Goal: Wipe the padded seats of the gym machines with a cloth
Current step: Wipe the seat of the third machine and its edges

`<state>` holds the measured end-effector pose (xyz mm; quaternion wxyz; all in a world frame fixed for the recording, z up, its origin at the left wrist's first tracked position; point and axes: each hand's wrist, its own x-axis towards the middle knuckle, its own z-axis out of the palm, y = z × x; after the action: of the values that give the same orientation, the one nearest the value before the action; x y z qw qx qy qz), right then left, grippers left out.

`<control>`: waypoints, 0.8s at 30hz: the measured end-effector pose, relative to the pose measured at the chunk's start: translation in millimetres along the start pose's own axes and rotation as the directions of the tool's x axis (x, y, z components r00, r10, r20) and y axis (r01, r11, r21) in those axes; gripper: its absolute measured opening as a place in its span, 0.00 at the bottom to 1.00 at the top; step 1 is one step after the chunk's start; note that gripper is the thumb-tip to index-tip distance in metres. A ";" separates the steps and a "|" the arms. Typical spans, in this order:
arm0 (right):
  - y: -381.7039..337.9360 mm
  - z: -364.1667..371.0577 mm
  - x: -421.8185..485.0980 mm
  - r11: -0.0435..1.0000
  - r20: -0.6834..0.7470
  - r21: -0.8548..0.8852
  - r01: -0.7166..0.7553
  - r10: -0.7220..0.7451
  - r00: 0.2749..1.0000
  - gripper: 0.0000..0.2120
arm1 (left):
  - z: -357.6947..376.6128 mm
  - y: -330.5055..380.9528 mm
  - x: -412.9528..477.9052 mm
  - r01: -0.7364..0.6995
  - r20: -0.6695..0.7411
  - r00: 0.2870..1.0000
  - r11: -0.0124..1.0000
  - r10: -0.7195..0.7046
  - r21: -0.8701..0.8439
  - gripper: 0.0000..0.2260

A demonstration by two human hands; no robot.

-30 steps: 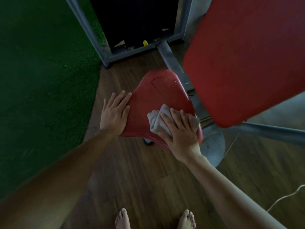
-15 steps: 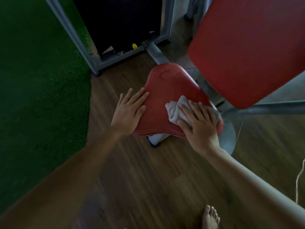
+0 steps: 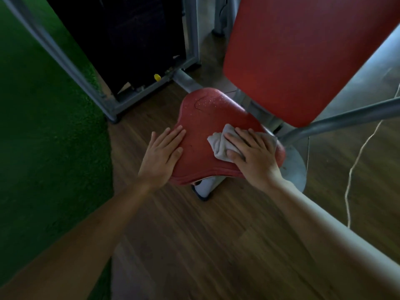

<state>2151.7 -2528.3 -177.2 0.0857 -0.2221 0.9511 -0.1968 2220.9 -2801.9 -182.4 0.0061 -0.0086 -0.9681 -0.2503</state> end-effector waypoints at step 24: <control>10.8 17.6 7.3 0.962 -0.363 -0.003 0.272 -0.254 0.896 0.34 | 13.4 -5.9 0.7 -0.031 -0.209 0.978 0.984 -0.007 -0.175 0.17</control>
<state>2145.4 -2528.6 -198.2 -0.1120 -0.3067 0.9069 -0.2665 2219.9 -2800.5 -197.0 0.1086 0.0114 -0.9360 -0.3347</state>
